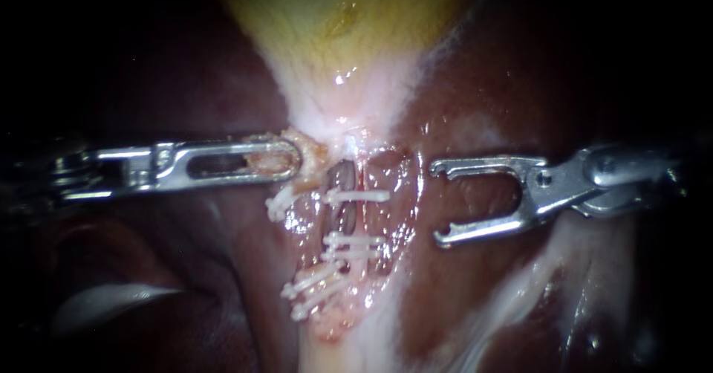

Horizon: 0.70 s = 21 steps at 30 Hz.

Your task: Going back third clip right tube

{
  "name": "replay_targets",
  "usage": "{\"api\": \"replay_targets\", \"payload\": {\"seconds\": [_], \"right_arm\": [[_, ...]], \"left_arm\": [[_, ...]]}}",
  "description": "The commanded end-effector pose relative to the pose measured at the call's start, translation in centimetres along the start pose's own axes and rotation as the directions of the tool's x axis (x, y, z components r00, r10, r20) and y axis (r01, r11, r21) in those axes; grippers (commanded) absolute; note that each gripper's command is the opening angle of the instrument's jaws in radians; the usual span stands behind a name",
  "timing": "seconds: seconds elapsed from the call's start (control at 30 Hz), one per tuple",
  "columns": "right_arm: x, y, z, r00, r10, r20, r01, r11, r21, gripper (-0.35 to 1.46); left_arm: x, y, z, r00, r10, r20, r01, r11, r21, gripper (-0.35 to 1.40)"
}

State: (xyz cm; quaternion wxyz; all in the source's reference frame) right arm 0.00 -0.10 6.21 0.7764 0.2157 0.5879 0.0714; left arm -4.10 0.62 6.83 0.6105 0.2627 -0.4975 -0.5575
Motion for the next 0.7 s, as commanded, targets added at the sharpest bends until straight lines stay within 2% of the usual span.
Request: {"api": "replay_targets", "payload": {"seconds": [0.03, 0.3, 0.7], "right_arm": [[0.00, 0.00, 0.00, 1.000, 0.000, 0.001, 0.000, 1.000, -0.003, 0.50], [0.00, 0.00, -0.01, 1.000, 0.000, 0.001, 0.000, 1.000, -0.003, 0.50], [0.00, -0.01, -0.01, 1.000, 0.000, -0.005, 0.000, 1.000, -0.004, 0.50]], "left_arm": [[0.00, 0.02, 0.03, 1.0000, 0.002, 0.000, -0.002, 1.000, 0.000, -0.35], [0.05, 0.09, 0.24, 1.0000, 0.005, -0.004, -0.005, 1.000, 0.000, -0.35], [0.06, 0.08, 0.25, 0.9999, 0.005, -0.009, -0.006, 1.000, -0.002, -0.35]]}}
